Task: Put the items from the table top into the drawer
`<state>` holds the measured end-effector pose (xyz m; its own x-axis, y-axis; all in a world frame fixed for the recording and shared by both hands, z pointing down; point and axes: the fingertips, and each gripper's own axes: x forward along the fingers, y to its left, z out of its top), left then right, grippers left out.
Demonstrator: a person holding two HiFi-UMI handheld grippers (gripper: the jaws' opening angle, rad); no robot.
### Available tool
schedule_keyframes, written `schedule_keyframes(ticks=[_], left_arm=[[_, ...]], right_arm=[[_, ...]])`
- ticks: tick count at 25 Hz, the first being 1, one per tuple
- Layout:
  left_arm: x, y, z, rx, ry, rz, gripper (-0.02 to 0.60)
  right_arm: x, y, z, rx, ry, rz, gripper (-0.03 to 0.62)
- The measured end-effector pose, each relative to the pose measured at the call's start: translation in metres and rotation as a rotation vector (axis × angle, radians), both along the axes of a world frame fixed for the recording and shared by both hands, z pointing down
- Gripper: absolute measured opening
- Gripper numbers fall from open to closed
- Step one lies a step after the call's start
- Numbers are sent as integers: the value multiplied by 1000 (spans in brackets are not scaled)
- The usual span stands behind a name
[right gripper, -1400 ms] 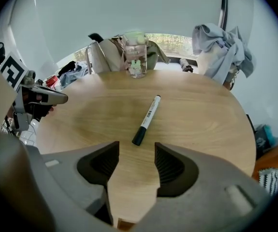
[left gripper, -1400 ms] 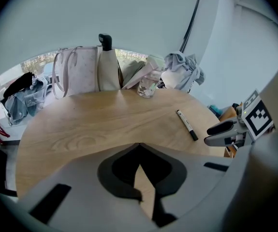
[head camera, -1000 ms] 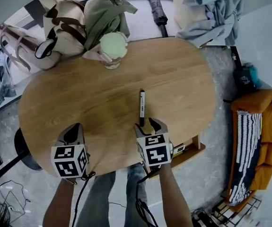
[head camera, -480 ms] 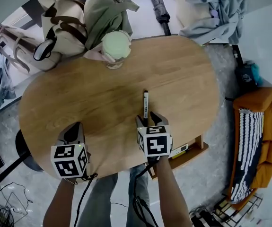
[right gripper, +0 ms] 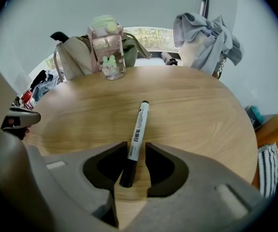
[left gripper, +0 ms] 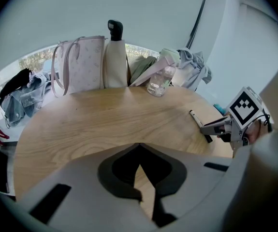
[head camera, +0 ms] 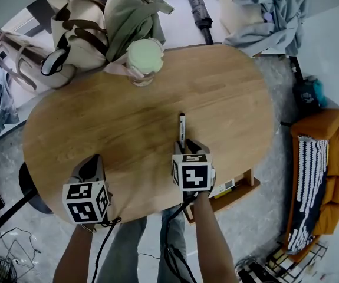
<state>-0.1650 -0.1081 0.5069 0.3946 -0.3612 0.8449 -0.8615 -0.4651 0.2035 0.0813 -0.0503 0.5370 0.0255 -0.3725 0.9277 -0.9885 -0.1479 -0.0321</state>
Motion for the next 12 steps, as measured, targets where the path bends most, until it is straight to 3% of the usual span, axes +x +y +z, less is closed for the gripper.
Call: schedule_keyframes(ticks=[12], left_arm=[[4,11,-1,-2,-4,5,-8]], right_arm=[[2,2,0,3,12,-4,84]])
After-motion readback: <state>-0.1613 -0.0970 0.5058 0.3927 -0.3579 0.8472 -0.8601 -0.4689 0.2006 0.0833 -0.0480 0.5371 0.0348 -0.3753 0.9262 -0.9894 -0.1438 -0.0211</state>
